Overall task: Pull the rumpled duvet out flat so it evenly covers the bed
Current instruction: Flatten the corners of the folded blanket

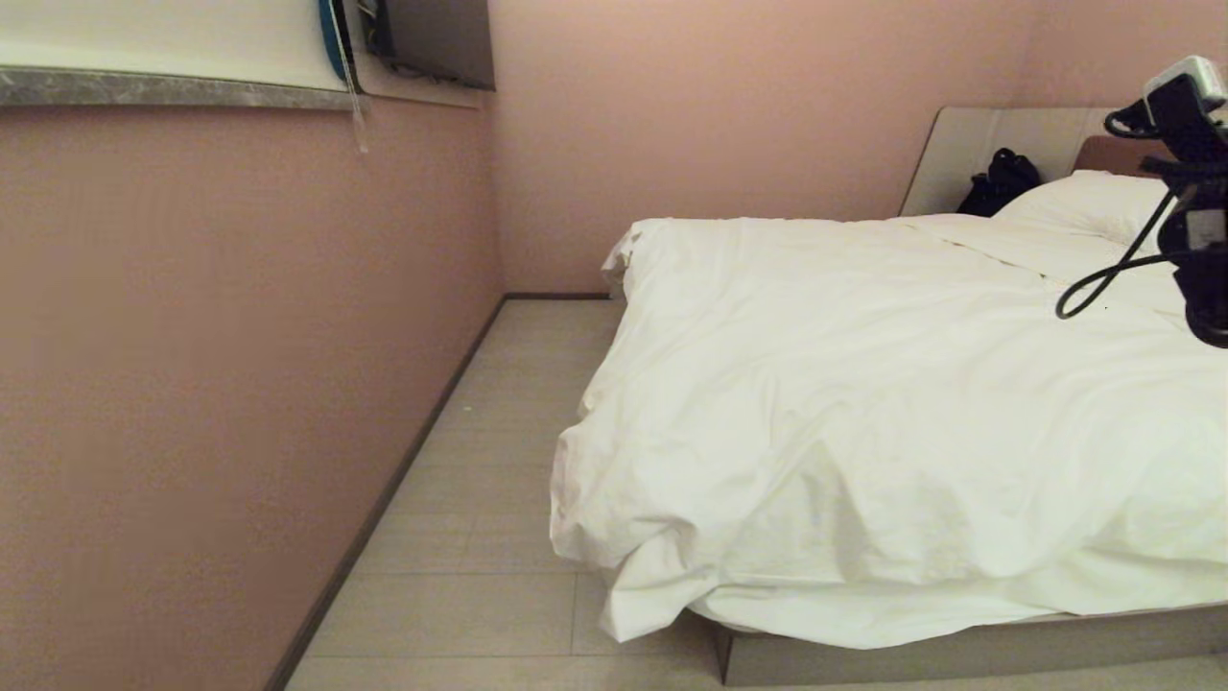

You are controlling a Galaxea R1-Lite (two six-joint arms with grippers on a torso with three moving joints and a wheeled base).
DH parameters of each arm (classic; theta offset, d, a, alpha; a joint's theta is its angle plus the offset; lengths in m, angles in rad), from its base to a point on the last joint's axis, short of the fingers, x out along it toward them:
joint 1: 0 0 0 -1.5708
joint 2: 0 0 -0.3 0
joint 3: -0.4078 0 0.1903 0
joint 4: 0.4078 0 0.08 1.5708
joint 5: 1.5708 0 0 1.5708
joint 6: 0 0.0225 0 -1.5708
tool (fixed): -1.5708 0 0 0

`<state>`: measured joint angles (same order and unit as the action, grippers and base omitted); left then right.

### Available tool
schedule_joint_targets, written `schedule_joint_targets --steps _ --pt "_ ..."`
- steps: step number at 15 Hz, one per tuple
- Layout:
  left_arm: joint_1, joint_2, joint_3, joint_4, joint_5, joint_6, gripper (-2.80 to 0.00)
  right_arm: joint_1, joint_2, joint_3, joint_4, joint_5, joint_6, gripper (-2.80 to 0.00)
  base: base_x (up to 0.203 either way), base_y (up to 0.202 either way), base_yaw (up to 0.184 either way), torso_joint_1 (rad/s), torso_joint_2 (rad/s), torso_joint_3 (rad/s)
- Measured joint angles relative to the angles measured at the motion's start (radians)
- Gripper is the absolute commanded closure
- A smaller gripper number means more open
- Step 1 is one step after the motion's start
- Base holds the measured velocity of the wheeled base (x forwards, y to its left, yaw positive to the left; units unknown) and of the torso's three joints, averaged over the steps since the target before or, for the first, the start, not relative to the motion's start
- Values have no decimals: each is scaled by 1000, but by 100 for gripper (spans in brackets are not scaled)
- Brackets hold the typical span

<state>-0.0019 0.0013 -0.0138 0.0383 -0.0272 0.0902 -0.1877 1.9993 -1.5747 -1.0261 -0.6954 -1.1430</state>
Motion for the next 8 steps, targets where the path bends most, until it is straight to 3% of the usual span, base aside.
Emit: schedule_joint_targets --steps 5,8 --pt "0 0 0 0 0 0 0 68 231 -274 -131 -288 139 0 0 0 0 0 0 0" --pt "0 0 0 0 0 0 0 154 324 -353 -221 -408 187 0 0 0 0 0 0 0"
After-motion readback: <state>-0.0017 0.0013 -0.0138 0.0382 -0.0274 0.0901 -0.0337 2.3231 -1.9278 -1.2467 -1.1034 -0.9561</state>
